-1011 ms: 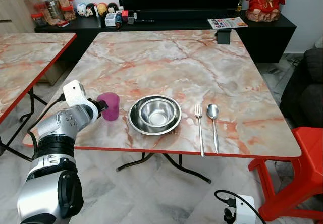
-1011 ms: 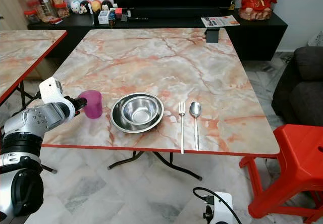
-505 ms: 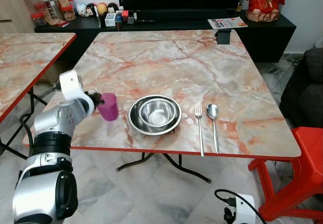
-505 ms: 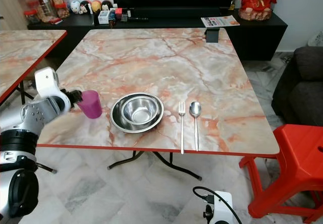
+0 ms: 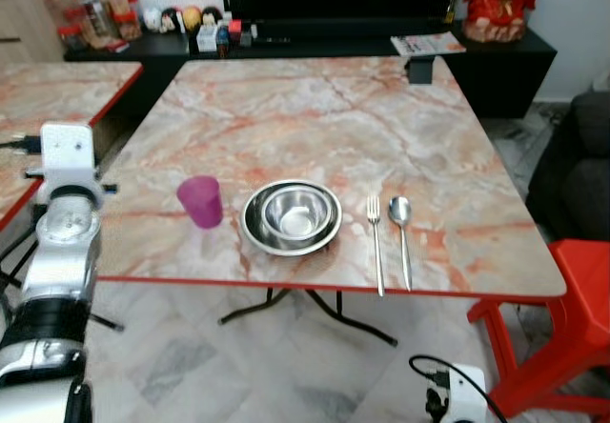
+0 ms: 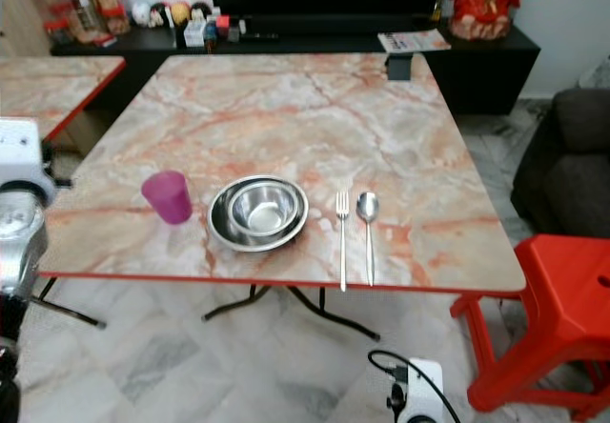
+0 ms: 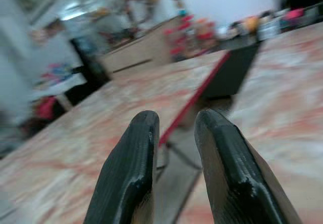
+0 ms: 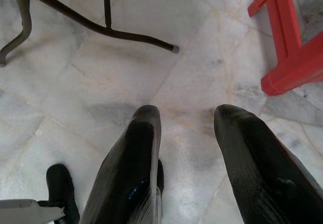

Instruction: Setting the table

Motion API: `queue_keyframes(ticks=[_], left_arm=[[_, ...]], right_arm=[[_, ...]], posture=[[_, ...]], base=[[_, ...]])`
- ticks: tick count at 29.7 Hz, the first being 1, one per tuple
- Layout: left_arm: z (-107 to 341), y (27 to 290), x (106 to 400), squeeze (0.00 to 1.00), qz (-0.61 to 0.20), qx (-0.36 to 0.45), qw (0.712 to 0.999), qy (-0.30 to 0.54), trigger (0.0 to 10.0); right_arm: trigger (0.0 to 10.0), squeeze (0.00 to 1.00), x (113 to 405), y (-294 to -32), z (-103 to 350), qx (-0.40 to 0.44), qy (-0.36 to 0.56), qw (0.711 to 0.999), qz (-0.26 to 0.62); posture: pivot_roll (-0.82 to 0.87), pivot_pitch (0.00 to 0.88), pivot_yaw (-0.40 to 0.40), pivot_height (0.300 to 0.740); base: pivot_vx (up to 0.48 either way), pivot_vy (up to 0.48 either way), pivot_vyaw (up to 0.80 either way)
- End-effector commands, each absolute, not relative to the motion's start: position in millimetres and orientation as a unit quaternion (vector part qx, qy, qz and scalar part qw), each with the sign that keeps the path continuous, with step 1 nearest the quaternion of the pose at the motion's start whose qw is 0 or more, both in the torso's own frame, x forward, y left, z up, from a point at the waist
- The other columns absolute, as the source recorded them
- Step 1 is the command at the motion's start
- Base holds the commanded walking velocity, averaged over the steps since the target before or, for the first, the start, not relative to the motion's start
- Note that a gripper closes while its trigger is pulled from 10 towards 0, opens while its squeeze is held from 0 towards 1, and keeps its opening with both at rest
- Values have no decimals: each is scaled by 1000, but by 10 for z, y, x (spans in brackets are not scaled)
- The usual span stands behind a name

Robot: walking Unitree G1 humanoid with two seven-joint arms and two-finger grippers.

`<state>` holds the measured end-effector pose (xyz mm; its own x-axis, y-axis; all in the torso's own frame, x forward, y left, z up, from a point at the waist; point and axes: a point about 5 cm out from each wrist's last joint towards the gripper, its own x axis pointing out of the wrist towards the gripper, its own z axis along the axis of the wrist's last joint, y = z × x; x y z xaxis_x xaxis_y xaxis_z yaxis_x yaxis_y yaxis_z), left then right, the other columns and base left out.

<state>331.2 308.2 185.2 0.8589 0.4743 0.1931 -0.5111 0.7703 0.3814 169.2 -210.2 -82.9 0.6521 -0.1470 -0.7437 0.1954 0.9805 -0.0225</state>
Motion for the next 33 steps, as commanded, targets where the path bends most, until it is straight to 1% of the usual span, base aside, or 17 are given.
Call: queue_keyframes(ticks=[1,2,3,5,6,10,14,17,18,19,20,21,22,23,24,28,33], left_arm=[[1726,3242,3206,0,295,238,925,-24,10000],[1594,3357,3090,0,313,304,900,-2,10000],[1568,3381,3063,0,315,320,893,1,10000],[1370,3436,2959,0,305,375,875,29,10000],[1243,3480,2882,0,307,384,869,48,10000],[821,3590,2590,0,330,359,864,122,10000],[720,3597,2516,0,332,360,861,136,10000],[269,3583,2220,0,323,291,869,236,10000],[162,3548,2157,0,318,260,875,257,10000],[-55,3382,2092,0,279,166,899,295,10000],[-55,3382,2092,0,279,166,899,295,10000],[-222,3204,2045,0,232,127,908,326,10000],[-357,3012,2013,0,182,113,911,352,10000],[-357,3012,2013,0,182,113,911,352,10000],[-436,2888,1989,0,152,110,910,370,10000],[-569,2581,1984,0,88,82,912,392,10000],[-653,2235,2023,0,6,95,908,407,10000]], right_arm=[[10000,0,1677,-2093,-834,32,405,909,-95],[10000,0,1663,-2088,-841,33,406,908,-96],[10000,0,1660,-2087,-843,34,406,908,-96],[10000,0,1644,-2085,-851,37,408,907,-99],[10000,0,1636,-2080,-855,37,410,906,-98],[10000,0,1630,-2070,-859,36,411,906,-96],[10000,0,1631,-2071,-859,36,411,906,-96],[10000,0,1644,-2079,-853,36,410,906,-99],[10000,0,1650,-2080,-850,36,410,906,-100],[10000,0,1653,-2081,-849,36,410,906,-100],[10000,0,1653,-2081,-849,36,410,906,-100],[10000,0,1653,-2081,-851,35,412,905,-99],[10000,0,1650,-2082,-853,33,414,904,-98],[10000,0,1650,-2082,-853,33,414,904,-98],[10000,0,1648,-2085,-854,32,415,904,-98],[10000,0,1648,-2091,-853,33,415,904,-100],[10000,0,1637,-2092,-860,33,418,902,-102]], posture=[[-18,0,17,740],[-18,0,20,740],[-18,0,20,740],[-14,0,18,740],[-14,0,18,740],[-11,0,20,740],[-11,0,20,740],[-17,0,25,740],[-19,0,24,740],[-20,0,23,740],[-20,0,23,740],[-20,0,21,740],[-22,0,20,740],[-22,0,20,740],[-28,0,21,740],[-39,0,26,740],[-49,0,29,740]], base=[[0,0,0],[0,0,0],[0,0,0],[0,0,0],[0,0,0],[0,0,0],[0,0,0],[0,0,0],[0,0,0],[0,0,0],[0,0,0],[0,0,0],[0,0,0],[0,0,0],[0,0,0],[0,0,0],[0,0,0]])
